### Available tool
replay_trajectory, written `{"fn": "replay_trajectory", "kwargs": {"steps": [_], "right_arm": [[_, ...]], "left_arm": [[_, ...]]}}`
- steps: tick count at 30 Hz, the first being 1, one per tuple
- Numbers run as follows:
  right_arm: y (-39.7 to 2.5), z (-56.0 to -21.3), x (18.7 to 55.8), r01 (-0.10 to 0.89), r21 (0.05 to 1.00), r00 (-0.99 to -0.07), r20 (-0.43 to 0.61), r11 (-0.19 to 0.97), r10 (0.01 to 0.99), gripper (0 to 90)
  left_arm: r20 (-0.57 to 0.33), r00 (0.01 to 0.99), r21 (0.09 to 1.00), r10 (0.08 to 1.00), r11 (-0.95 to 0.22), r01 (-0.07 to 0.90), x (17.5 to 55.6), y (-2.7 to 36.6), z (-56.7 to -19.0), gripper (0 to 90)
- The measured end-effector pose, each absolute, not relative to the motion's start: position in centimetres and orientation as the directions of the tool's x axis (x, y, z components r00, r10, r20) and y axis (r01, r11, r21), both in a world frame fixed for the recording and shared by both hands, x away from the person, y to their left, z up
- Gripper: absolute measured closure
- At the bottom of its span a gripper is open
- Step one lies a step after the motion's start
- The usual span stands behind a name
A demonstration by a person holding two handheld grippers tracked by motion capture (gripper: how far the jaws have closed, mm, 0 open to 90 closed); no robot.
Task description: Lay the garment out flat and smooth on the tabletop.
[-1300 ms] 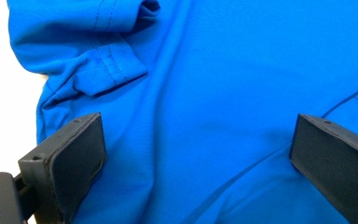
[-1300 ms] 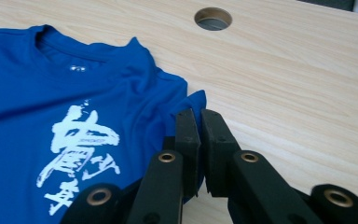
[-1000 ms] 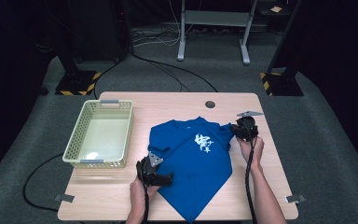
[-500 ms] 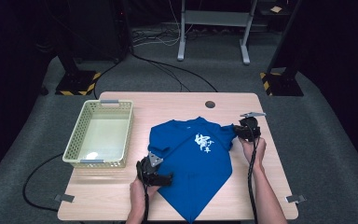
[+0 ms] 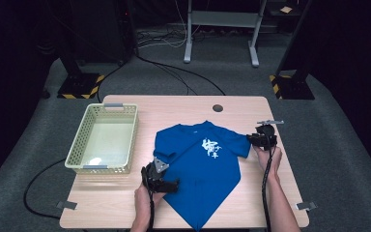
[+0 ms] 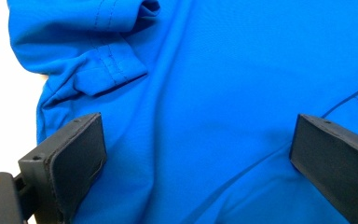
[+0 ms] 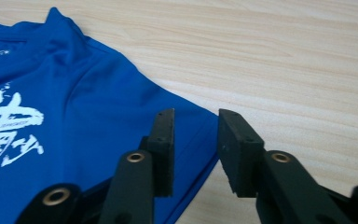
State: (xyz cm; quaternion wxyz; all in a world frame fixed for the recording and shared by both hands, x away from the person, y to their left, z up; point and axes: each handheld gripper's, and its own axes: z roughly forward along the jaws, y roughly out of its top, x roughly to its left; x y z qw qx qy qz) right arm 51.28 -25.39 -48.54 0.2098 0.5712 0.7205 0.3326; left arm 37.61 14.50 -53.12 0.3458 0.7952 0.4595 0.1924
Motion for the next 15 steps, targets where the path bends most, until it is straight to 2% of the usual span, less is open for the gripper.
{"fn": "replay_trajectory", "kwargs": {"steps": [6,11,13,15], "right_arm": [[-23.5,-48.0,50.6,0.671,0.724,-0.29,0.059,0.159,0.955,42.8],[-20.8,-48.7,50.1,0.659,0.718,-0.378,0.057,0.225,0.924,25.2],[-19.7,-49.4,50.0,0.657,0.711,-0.41,0.056,0.251,0.911,15.5],[-18.8,-50.1,50.0,0.664,0.697,-0.431,0.063,0.269,0.9,11.6]], "left_arm": [[-0.011,0.504,0.727,0.864,-0.339,0.597,37.6,14.5,-53.1,3.2],[-0.012,0.503,0.727,0.864,-0.338,0.597,37.6,14.5,-53.1,3.2],[-0.012,0.504,0.727,0.864,-0.338,0.598,37.6,14.5,-53.1,3.2],[-0.011,0.503,0.727,0.864,-0.338,0.597,37.6,14.5,-53.1,3.2]]}}
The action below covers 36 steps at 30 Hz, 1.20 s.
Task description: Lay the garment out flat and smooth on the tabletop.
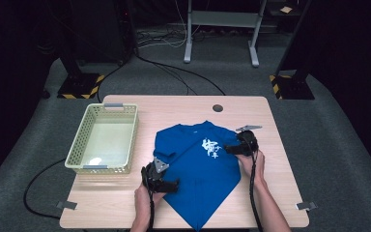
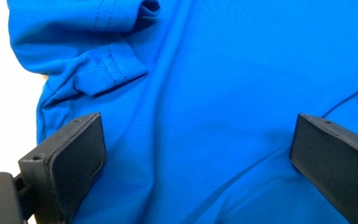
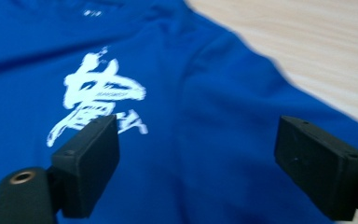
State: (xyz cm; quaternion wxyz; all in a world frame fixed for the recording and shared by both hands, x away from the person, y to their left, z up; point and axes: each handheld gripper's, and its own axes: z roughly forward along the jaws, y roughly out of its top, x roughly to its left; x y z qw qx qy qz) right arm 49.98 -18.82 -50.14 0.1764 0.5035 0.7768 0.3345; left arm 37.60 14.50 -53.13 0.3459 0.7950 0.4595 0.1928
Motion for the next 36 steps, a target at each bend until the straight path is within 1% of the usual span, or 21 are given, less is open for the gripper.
{"fn": "replay_trajectory", "kwargs": {"steps": [2,5,8,11,23,36], "right_arm": [[-18.2,-50.8,50.0,0.67,0.687,-0.43,0.051,0.281,0.901,4.2],[-17.7,-51.5,50.3,0.69,0.668,-0.419,0.056,0.278,0.906,0.0],[-17.6,-52.0,50.3,0.702,0.652,-0.413,0.043,0.288,0.91,0.0],[-17.6,-52.2,50.1,0.69,0.654,-0.413,0.003,0.311,0.911,0.0],[-19.2,-52.2,49.7,0.695,0.652,-0.399,0.0,0.303,0.917,0.0],[-21.9,-52.3,48.8,0.706,0.659,-0.346,0.001,0.26,0.938,0.0]], "left_arm": [[-0.011,0.504,0.727,0.864,-0.339,0.597,37.6,14.5,-53.1,3.3],[-0.011,0.503,0.727,0.864,-0.339,0.597,37.6,14.5,-53.1,3.3],[-0.01,0.502,0.728,0.865,-0.338,0.596,37.6,14.4,-53.1,3.2],[-0.004,0.503,0.729,0.864,-0.342,0.593,37.5,14.3,-53.1,3.2],[-0.008,0.493,0.725,0.87,-0.335,0.602,37.5,13.1,-53.1,2.4],[-0.009,0.513,0.724,0.858,-0.348,0.595,38.2,10.9,-53.1,1.4]]}}
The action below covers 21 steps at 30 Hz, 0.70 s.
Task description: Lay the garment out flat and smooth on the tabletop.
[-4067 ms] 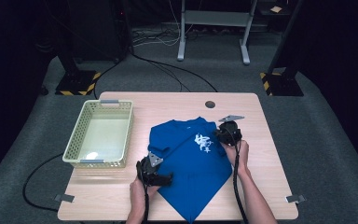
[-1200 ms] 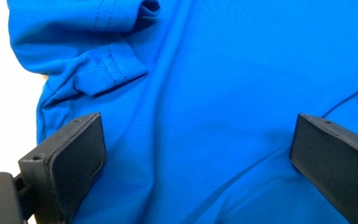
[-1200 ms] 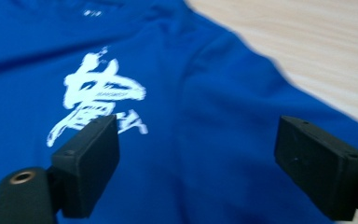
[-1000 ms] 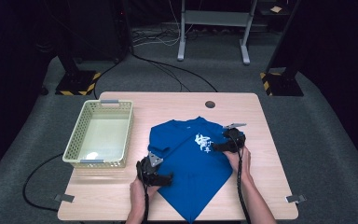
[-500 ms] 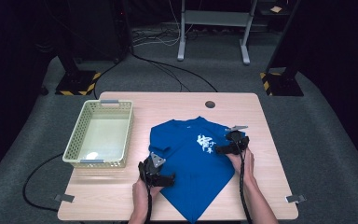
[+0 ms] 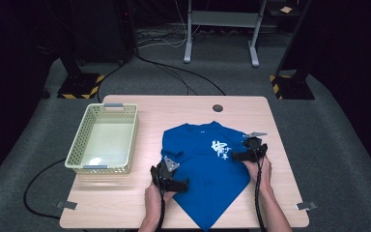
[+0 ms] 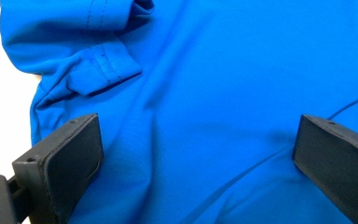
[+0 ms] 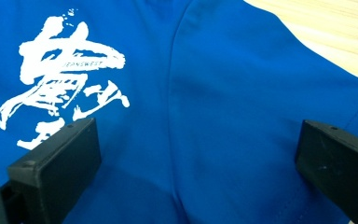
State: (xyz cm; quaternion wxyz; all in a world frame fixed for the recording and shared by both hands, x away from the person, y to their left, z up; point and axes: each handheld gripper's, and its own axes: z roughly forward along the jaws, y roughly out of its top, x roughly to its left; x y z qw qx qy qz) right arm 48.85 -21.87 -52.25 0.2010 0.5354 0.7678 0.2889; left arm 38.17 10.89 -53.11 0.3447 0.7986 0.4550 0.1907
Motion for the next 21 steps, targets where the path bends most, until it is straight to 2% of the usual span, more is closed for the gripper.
{"fn": "replay_trajectory", "kwargs": {"steps": [10,12,14,21], "right_arm": [[-24.3,-52.2,48.7,0.712,0.663,-0.303,-0.004,0.23,0.953,0.0],[-24.3,-51.9,48.2,0.69,0.692,-0.292,-0.006,0.215,0.956,0.0],[-24.2,-51.3,47.6,0.669,0.717,-0.303,0.026,0.193,0.953,0.0],[-23.1,-51.7,45.2,0.646,0.725,-0.36,0.013,0.239,0.933,0.0]], "left_arm": [[-0.008,0.524,0.721,0.852,-0.358,0.593,38.7,10.0,-53.1,0.6],[-0.012,0.526,0.721,0.851,-0.357,0.594,38.6,10.0,-53.1,0.6],[-0.017,0.532,0.724,0.847,-0.356,0.59,38.6,10.1,-53.1,0.6],[-0.075,0.538,0.747,0.84,-0.31,0.588,38.3,11.2,-52.9,1.9]]}}
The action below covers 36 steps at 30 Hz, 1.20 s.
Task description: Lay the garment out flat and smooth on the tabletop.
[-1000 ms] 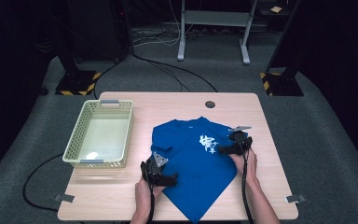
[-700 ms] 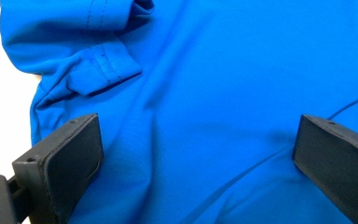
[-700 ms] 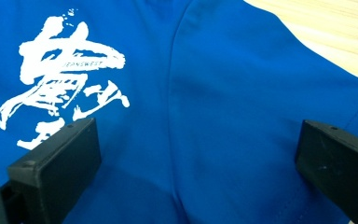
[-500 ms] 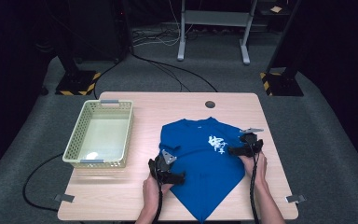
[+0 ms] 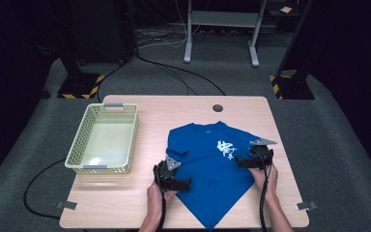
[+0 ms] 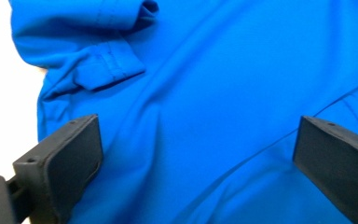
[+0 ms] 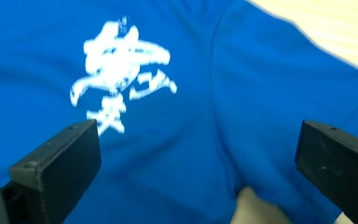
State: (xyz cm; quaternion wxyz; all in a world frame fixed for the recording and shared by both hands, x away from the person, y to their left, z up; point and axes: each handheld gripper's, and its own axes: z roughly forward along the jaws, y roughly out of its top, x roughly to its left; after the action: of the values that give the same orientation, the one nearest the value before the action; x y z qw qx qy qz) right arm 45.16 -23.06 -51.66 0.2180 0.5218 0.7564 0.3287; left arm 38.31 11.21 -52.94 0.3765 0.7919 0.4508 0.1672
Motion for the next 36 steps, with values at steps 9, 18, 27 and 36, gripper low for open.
{"fn": "replay_trajectory", "kwargs": {"steps": [9,18,27,36], "right_arm": [[-23.1,-52.9,44.7,0.648,0.721,-0.356,0.002,0.245,0.935,0.0],[-23.1,-52.9,44.7,0.644,0.724,-0.358,0.0,0.247,0.934,0.1],[-23.2,-52.9,44.7,0.645,0.726,-0.35,0.003,0.239,0.937,1.3],[-23.2,-52.9,44.7,0.643,0.728,-0.346,0.002,0.236,0.938,2.4]], "left_arm": [[-0.096,0.524,0.753,0.846,-0.283,0.595,40.3,12.2,-51.5,8.4],[-0.053,0.53,0.717,0.846,-0.337,0.61,44.8,9.8,-49.5,23.6],[0.022,0.53,0.637,0.848,-0.42,0.646,47.7,8.5,-49.7,34.6],[0.041,0.528,0.631,0.849,-0.431,0.645,48.3,9.2,-49.9,64.2]]}}
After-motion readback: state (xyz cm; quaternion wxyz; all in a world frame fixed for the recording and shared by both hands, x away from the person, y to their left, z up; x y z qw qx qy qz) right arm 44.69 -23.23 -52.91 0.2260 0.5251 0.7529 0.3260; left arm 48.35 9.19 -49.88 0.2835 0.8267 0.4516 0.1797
